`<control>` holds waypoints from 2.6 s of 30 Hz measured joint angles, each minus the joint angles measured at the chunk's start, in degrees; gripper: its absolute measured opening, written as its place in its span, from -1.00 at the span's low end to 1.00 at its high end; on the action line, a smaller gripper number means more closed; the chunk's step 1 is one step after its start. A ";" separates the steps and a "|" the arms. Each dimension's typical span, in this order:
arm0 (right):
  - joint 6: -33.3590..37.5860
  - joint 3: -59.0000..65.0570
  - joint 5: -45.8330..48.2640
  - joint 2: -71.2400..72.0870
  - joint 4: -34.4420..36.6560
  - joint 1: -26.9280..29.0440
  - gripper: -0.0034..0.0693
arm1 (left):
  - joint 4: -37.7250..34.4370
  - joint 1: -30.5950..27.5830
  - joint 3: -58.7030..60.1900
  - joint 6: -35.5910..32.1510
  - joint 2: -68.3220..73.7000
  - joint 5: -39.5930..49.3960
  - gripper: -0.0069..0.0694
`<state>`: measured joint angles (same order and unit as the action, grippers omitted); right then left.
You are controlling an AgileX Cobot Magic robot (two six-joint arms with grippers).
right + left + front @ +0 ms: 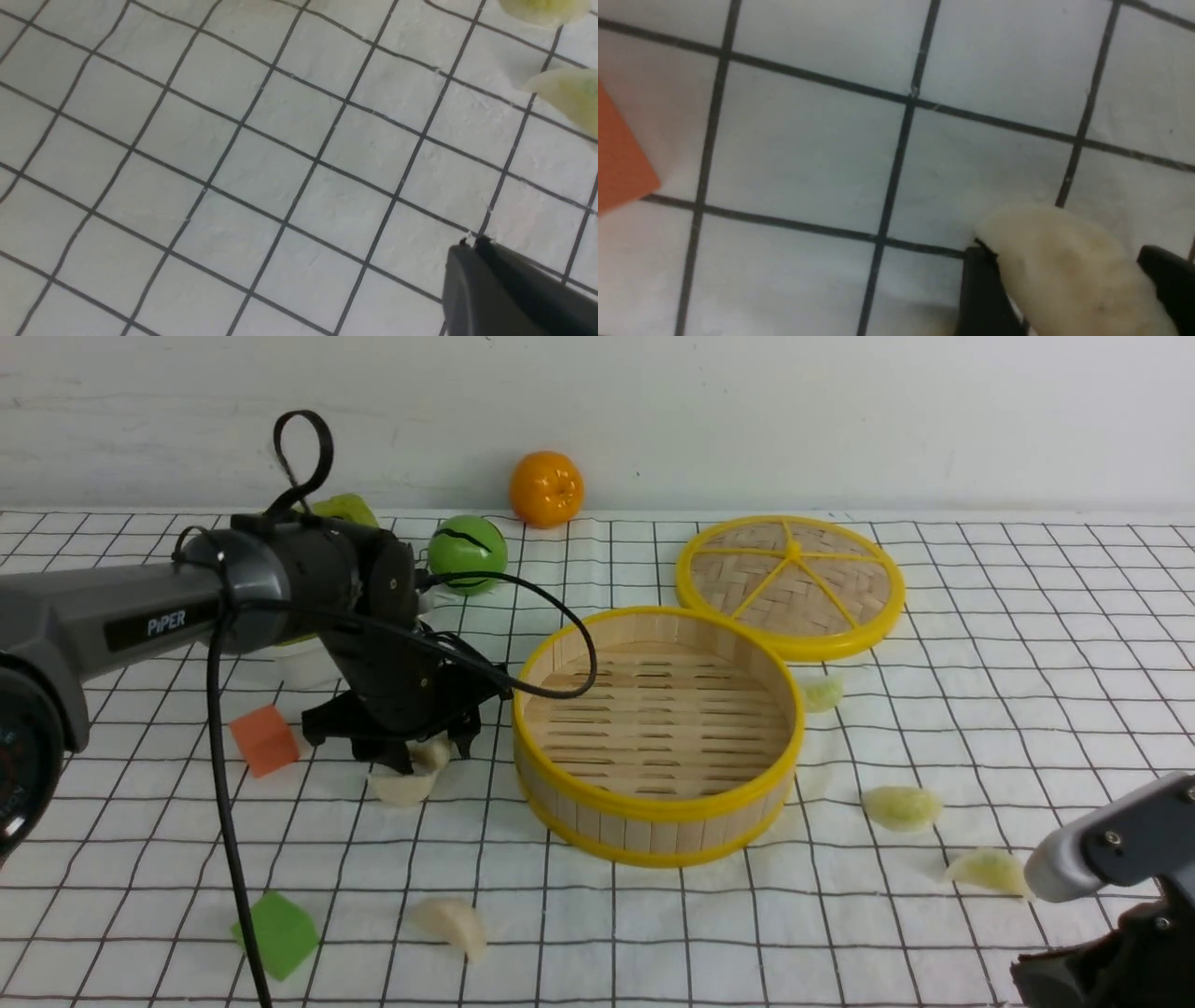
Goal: Put the dumplings into the steamer on the table with the white tablecloth.
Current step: 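Reach for and grasp a dumpling on the table with the left gripper, then place the dumpling into the bamboo steamer basket with the left gripper, then reach for and grasp a dumpling on the table with the left gripper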
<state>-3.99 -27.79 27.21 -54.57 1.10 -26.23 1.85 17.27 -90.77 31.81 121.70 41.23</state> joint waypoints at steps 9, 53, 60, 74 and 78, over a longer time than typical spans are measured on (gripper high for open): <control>0.00 0.00 -0.42 0.00 0.00 0.00 -0.86 | 0.39 0.00 -3.20 -6.41 -0.13 4.54 -0.04; 0.00 0.00 -2.07 0.00 -0.17 0.00 -0.75 | -7.02 11.37 -13.54 -20.48 6.00 -12.61 0.39; 0.00 0.00 -2.12 0.00 -0.17 0.00 -0.73 | -6.65 11.37 -17.19 -18.99 -1.08 -10.13 0.53; 0.00 0.00 -2.12 0.00 0.41 0.00 -0.71 | 6.80 2.98 -14.40 -7.29 -11.81 18.07 0.28; 0.00 0.00 -2.18 0.00 0.45 0.00 -0.70 | 6.12 1.65 -3.93 -5.31 -12.21 15.45 0.17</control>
<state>-3.99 -27.79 25.03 -54.57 1.55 -26.23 7.97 18.92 -94.70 26.50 109.49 56.68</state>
